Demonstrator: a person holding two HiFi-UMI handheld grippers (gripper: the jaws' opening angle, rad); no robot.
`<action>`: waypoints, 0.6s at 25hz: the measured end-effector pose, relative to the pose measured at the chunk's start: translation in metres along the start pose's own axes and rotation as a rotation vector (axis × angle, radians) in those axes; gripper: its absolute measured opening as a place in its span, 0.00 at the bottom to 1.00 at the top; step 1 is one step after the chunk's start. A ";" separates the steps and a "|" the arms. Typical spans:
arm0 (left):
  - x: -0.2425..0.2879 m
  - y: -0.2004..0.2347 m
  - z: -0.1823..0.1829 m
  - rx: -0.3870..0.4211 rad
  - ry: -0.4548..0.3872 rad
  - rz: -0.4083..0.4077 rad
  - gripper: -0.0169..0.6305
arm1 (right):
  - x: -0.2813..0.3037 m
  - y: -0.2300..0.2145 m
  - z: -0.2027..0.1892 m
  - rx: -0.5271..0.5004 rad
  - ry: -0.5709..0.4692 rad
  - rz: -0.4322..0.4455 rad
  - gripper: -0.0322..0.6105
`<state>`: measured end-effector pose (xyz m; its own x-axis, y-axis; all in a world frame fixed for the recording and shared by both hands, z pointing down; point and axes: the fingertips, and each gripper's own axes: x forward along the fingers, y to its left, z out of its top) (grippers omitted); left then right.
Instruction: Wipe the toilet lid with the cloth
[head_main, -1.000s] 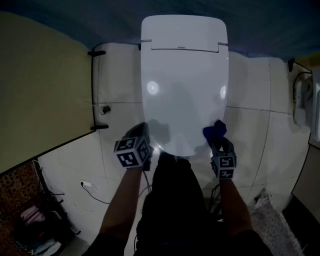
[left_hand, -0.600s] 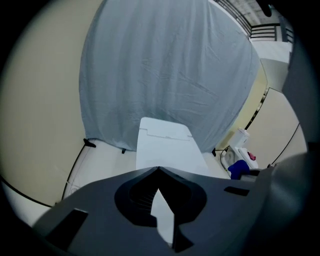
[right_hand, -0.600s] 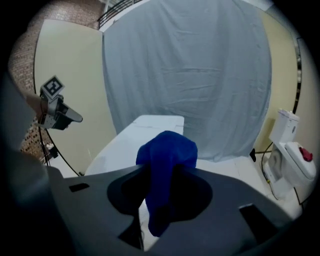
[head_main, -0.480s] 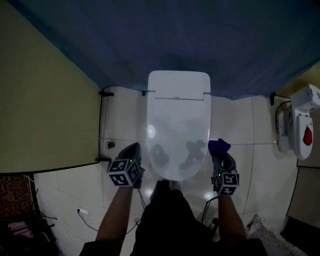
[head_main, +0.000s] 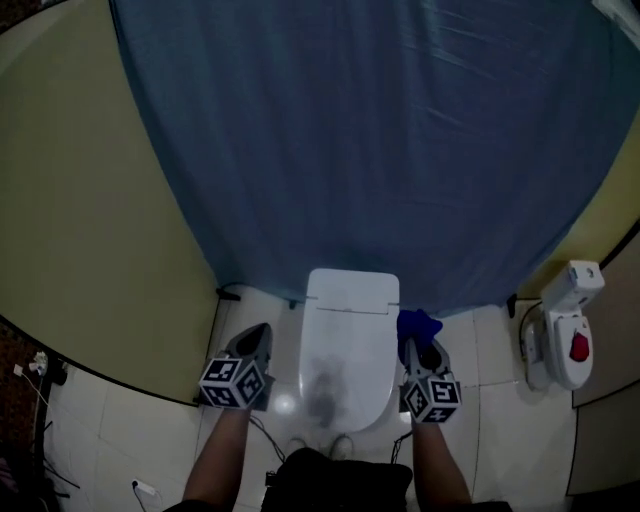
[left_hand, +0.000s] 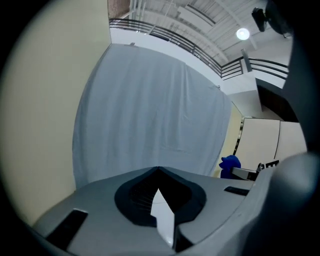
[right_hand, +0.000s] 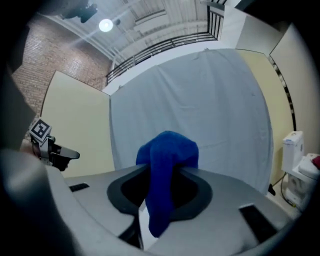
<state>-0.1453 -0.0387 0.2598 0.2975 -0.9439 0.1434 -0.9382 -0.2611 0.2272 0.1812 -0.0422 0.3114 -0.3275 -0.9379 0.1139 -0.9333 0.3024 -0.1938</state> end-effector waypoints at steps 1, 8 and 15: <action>-0.006 -0.007 0.012 0.028 -0.023 -0.017 0.01 | -0.006 0.010 0.014 -0.002 -0.038 0.022 0.21; -0.046 -0.015 0.066 0.076 -0.148 -0.107 0.01 | -0.037 0.039 0.062 -0.005 -0.129 0.011 0.20; -0.081 0.006 0.083 0.038 -0.221 -0.112 0.01 | -0.063 0.060 0.092 -0.040 -0.194 -0.018 0.20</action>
<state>-0.1895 0.0196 0.1695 0.3578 -0.9288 -0.0959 -0.9088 -0.3700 0.1928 0.1592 0.0199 0.2030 -0.2798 -0.9572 -0.0735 -0.9451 0.2881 -0.1545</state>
